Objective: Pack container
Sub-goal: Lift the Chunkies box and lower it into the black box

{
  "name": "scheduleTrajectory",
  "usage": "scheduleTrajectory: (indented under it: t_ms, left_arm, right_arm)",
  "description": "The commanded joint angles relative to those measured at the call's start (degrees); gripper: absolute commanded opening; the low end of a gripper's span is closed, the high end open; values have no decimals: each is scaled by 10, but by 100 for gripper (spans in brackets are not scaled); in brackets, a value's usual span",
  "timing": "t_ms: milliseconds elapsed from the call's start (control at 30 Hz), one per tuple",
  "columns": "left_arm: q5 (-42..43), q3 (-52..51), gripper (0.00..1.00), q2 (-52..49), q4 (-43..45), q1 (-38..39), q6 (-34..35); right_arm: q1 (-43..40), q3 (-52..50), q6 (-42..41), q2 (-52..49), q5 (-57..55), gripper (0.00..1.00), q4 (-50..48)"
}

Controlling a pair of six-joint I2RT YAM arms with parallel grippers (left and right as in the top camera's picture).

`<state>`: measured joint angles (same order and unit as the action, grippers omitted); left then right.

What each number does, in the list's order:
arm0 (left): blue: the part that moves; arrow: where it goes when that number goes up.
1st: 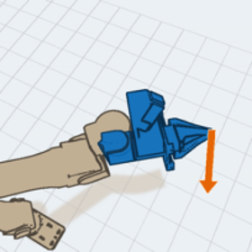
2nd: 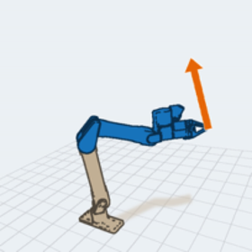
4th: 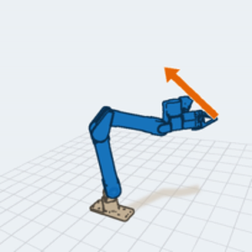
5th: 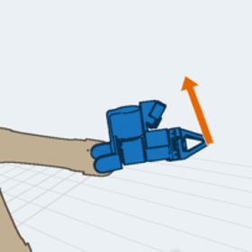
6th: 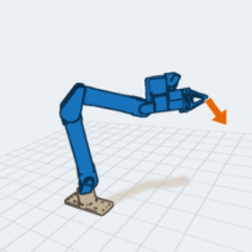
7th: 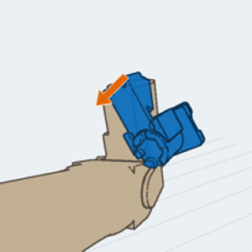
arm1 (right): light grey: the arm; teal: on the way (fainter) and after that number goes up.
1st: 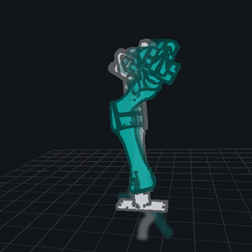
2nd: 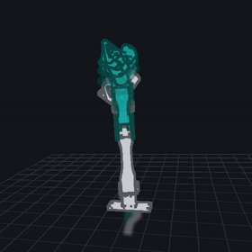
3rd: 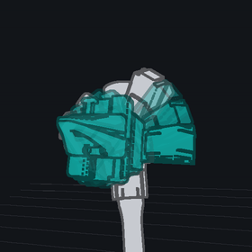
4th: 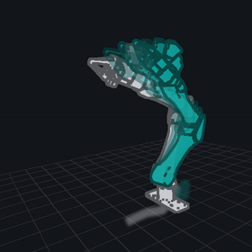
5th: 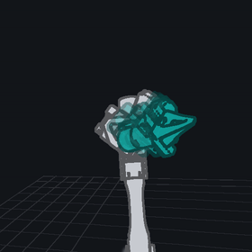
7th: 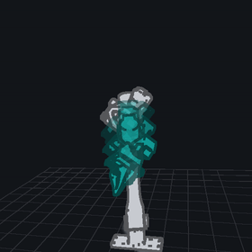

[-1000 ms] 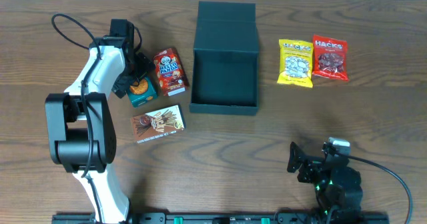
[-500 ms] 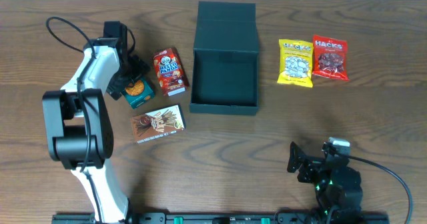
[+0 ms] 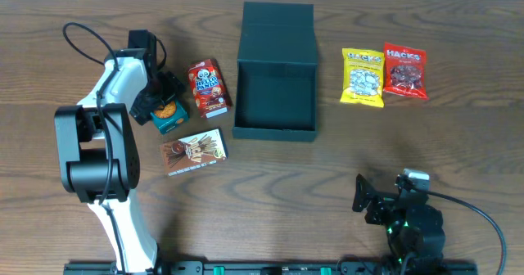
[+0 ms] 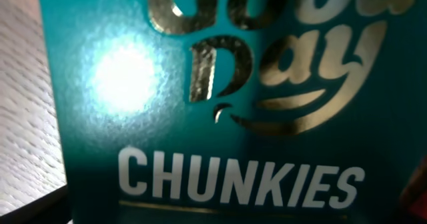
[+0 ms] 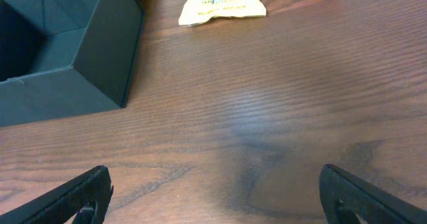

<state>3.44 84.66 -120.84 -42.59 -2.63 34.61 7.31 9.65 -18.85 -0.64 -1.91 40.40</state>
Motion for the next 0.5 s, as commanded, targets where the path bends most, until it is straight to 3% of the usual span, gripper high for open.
scheduleTrajectory:
  t_ms: [0,100,467]
  left_arm:
    - [3,10,100,-6,-2,-5,-42]
    - [6,10,92,-6,-2,-5,-58]
    - [7,20,85,-6,0,-5,-64]
  right_arm:
    - [3,-5,-4,3,-2,99,1]
    - [3,-5,-4,3,-2,99,1]
    - [3,-5,-4,3,-2,99,1]
